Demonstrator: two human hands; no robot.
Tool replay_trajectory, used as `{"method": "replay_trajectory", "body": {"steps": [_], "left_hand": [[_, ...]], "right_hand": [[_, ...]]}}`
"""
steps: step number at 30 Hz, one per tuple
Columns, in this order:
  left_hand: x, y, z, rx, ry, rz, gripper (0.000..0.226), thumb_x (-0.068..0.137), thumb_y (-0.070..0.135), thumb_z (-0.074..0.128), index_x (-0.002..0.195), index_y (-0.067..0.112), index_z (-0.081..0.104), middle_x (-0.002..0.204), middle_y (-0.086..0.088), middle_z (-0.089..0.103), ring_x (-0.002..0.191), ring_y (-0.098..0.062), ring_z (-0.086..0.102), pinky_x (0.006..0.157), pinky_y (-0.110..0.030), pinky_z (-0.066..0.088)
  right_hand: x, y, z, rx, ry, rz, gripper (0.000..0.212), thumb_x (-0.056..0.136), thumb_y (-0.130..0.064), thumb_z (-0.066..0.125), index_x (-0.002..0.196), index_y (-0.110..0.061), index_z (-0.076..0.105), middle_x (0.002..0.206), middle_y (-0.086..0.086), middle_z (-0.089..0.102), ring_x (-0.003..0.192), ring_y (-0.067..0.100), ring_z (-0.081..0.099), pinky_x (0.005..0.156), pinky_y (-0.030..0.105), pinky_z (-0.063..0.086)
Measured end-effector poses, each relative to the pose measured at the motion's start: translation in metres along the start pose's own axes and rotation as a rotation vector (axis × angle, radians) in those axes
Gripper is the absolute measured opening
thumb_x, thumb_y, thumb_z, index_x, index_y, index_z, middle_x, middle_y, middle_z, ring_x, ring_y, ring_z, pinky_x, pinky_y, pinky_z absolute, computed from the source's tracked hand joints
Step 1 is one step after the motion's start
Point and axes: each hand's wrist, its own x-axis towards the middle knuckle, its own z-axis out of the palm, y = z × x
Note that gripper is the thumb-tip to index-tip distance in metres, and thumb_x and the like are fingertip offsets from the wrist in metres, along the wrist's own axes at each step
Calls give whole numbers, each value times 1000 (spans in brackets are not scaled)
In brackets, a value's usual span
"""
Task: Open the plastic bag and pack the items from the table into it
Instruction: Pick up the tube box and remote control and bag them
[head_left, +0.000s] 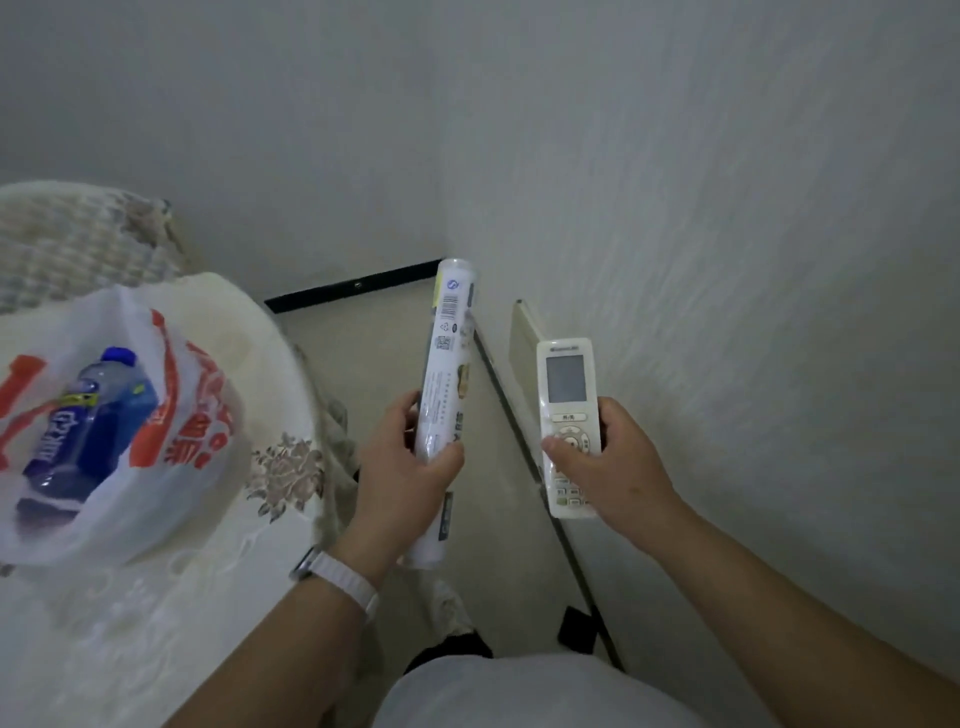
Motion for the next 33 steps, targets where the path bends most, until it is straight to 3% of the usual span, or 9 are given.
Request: {"method": "replay_trajectory", "body": {"steps": [3, 7, 13, 19, 23, 29, 33], "left_hand": [[53, -2, -22, -37, 21, -21, 60, 82, 19, 74, 129, 42, 45, 108, 23, 59, 89, 7, 62, 72, -24, 58], [109, 0, -59, -38, 69, -13, 60, 84, 17, 72, 129, 40, 40, 107, 24, 56, 88, 11, 59, 63, -10, 52], [153, -20, -108, -37, 245, -94, 65, 84, 22, 72, 140, 34, 42, 106, 27, 56, 91, 5, 61, 73, -28, 59], [184, -42, -139, -98, 395, -211, 62, 87, 13, 70, 137, 32, 40, 108, 21, 54, 88, 4, 61, 60, -12, 52], [209, -47, -164, -97, 581, -277, 59, 86, 8, 71, 130, 35, 43, 108, 21, 55, 89, 16, 58, 61, -8, 50], [249, -44, -196, -50, 891, -382, 62, 84, 16, 75, 134, 39, 47, 117, 23, 58, 101, 3, 61, 68, -19, 57], [256, -37, -216, 6, 1076, -423, 61, 84, 16, 76, 133, 40, 47, 120, 19, 59, 100, 8, 61, 70, -15, 55]], "right_hand": [[46, -33, 23, -55, -25, -19, 23, 86, -25, 72, 94, -37, 54, 88, -12, 67, 75, -7, 65, 57, 11, 46], [102, -71, 59, -62, -42, -71, 23, 86, -23, 73, 92, -35, 55, 86, -11, 67, 71, -6, 65, 55, 11, 46], [166, -100, 120, -84, -231, -99, 21, 86, -23, 73, 98, -30, 58, 85, -9, 69, 72, -3, 66, 58, 14, 48], [239, -119, 179, -141, -423, -151, 24, 86, -25, 73, 102, -31, 57, 89, -10, 69, 75, 0, 68, 61, 17, 50], [295, -137, 226, -139, -608, -172, 23, 86, -26, 72, 103, -32, 56, 90, -10, 69, 76, 2, 68, 62, 19, 51], [373, -179, 284, -158, -880, -239, 21, 86, -24, 72, 96, -32, 56, 89, -9, 69, 76, 3, 67, 62, 21, 51], [410, -199, 317, -185, -1039, -269, 22, 86, -23, 73, 99, -30, 57, 92, -8, 69, 81, 7, 68, 67, 26, 54]]}}
